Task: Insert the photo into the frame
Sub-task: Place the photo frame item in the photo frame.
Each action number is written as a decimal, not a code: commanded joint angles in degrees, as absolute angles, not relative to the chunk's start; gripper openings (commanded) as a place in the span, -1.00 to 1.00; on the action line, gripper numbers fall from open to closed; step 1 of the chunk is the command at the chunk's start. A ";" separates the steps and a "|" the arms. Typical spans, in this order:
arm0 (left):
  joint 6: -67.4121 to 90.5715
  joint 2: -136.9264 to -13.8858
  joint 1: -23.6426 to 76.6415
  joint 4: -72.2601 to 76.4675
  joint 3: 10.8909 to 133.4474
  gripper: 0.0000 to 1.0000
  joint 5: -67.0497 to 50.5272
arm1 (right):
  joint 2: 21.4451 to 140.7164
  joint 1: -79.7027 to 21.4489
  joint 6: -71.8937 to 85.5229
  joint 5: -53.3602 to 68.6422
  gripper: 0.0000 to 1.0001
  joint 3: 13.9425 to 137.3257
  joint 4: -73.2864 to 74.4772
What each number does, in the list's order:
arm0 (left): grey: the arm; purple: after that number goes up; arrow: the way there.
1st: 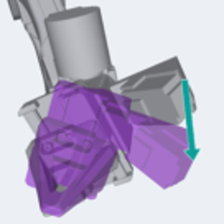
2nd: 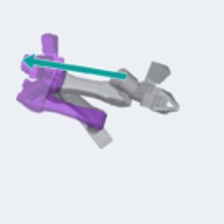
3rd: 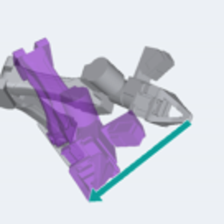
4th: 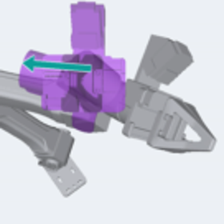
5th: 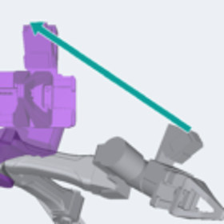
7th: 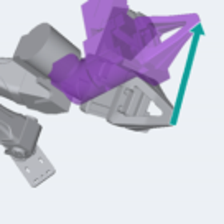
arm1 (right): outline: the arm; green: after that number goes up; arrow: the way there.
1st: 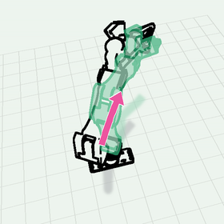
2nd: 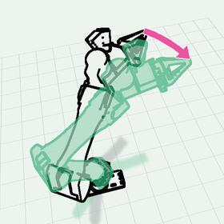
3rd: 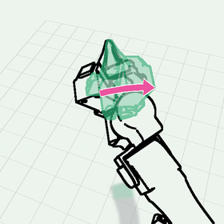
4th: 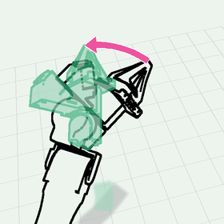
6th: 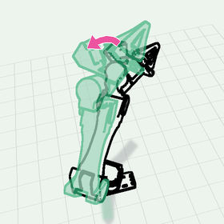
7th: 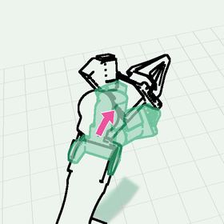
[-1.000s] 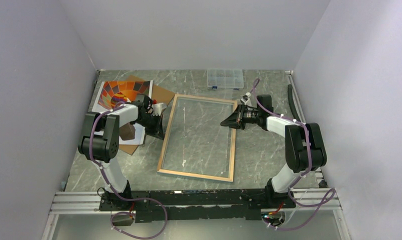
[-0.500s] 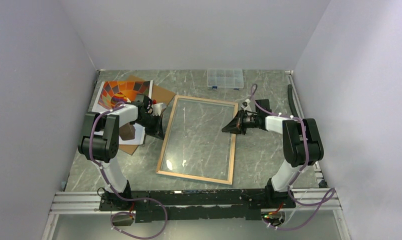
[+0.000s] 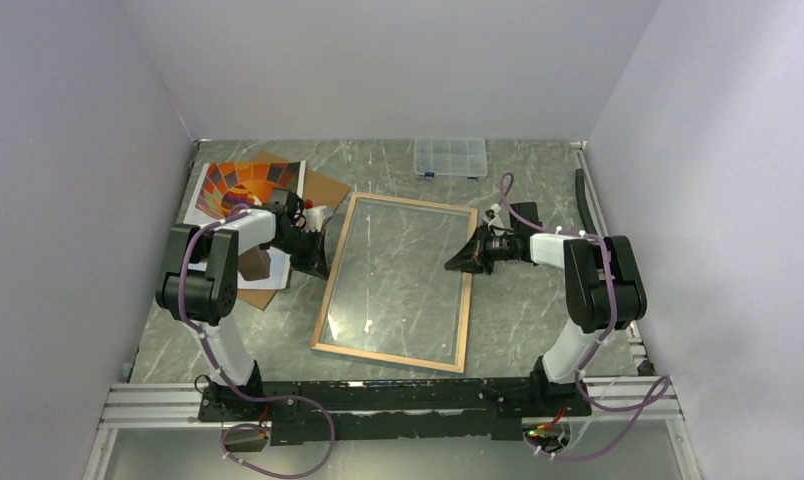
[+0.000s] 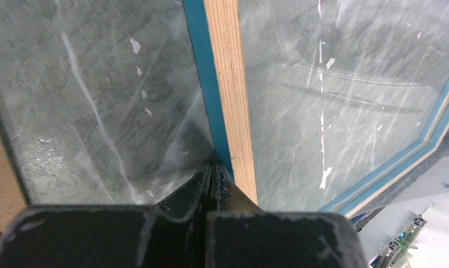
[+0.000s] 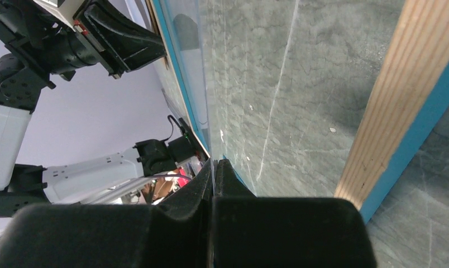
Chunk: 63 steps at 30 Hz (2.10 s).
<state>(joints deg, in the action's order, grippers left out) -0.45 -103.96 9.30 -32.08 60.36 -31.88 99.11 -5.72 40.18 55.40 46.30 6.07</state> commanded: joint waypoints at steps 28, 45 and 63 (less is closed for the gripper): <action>-2.31 -104.36 10.15 -31.82 60.11 -0.95 -34.35 | 92.82 -11.14 70.50 62.77 -1.00 33.72 -49.74; -2.58 -104.12 10.20 -32.17 59.94 -0.95 -34.18 | 94.08 -11.88 65.20 59.77 -1.00 31.86 -42.80; -2.81 -104.37 10.36 -32.69 59.77 -0.95 -34.56 | 92.87 -13.29 56.08 53.35 -1.00 31.15 -29.91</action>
